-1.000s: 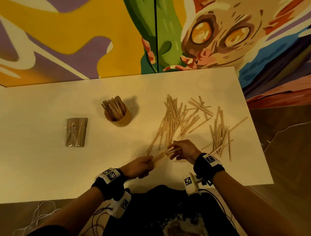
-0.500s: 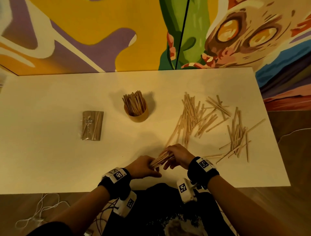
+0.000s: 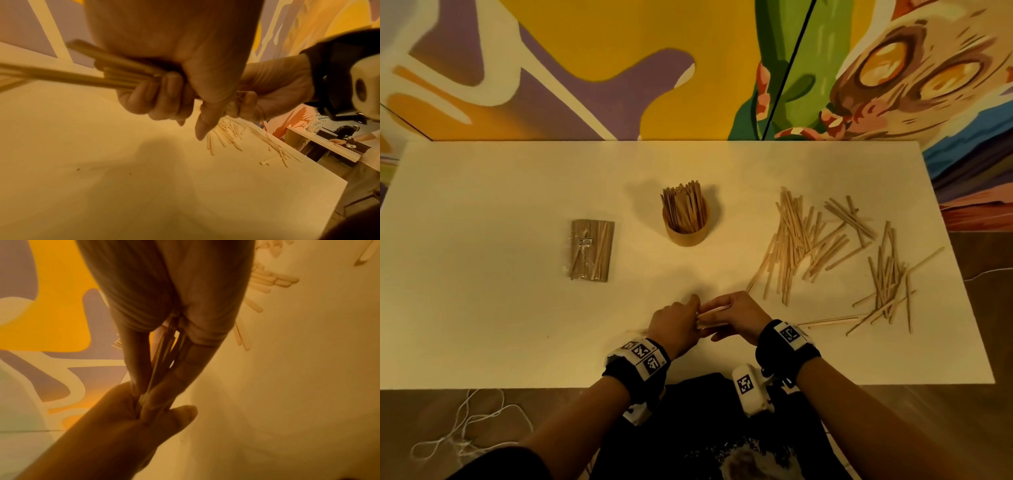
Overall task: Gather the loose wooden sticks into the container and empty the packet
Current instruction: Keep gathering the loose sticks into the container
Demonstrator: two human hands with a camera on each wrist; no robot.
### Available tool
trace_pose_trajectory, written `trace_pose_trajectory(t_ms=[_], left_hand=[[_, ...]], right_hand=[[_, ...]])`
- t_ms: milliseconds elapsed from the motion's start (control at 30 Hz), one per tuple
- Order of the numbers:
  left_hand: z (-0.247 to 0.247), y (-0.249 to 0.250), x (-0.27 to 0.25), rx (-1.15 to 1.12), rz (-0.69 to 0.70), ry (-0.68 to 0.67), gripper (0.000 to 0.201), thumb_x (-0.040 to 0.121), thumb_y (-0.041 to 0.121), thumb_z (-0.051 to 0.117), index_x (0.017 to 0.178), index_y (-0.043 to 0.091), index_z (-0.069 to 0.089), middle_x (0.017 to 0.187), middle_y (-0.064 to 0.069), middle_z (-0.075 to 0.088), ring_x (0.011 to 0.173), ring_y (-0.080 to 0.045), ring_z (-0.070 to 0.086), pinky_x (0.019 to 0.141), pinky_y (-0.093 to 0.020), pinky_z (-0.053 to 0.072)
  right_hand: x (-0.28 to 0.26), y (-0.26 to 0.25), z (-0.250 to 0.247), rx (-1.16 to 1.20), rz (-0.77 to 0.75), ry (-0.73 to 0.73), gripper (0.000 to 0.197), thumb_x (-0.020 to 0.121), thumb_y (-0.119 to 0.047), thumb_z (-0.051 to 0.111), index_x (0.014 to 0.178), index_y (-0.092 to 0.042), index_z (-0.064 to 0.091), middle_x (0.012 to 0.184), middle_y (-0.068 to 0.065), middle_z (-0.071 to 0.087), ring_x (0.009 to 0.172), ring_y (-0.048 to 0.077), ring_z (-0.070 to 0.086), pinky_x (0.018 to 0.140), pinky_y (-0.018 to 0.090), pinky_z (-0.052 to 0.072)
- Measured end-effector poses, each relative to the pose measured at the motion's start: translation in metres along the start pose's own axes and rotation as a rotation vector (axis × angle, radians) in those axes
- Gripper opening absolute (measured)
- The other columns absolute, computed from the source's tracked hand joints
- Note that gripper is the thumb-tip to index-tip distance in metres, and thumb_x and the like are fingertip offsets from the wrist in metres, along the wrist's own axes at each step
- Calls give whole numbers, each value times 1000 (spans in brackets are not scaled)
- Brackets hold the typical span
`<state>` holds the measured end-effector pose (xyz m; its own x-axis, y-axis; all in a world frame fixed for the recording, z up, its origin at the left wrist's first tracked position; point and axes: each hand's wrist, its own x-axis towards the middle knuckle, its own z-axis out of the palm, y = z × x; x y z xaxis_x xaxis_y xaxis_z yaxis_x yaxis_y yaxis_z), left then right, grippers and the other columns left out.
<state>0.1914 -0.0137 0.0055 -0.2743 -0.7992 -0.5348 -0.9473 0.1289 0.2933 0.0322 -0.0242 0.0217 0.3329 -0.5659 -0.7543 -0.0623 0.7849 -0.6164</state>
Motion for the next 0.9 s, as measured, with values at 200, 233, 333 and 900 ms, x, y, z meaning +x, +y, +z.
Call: trace_pose_trajectory(t_ms=[200,233,333,900], left_hand=[[-1,-8,-3,88,51,51,46,91,35,53,129,18,34,100,-9,67,86,-33,66,69,-37,48],[-1,-10,-4,92,53,46,47,92,35,52,130,18,33,101,-9,67,86,-32,66,69,-37,49],[0,-17,-4,107,59,41,49,92,32,52,134,19,30,101,-9,67,86,-31,65,68,-37,48],[-6,-43,7,-283,220,-135,47,84,28,68,125,20,47,96,-8,68,87,-26,63,68,-30,45]], right_hand=[[13,6,15,100,29,57,25,78,-2,74,103,2,73,84,18,74,73,24,72,63,27,56],[15,8,17,107,28,64,26,79,-3,75,104,1,72,85,19,73,74,25,72,62,27,55],[19,12,23,120,20,87,32,79,-3,74,110,1,68,92,25,73,78,30,72,62,29,55],[24,9,22,48,11,62,18,79,-1,74,95,6,74,92,24,73,81,29,72,67,28,56]])
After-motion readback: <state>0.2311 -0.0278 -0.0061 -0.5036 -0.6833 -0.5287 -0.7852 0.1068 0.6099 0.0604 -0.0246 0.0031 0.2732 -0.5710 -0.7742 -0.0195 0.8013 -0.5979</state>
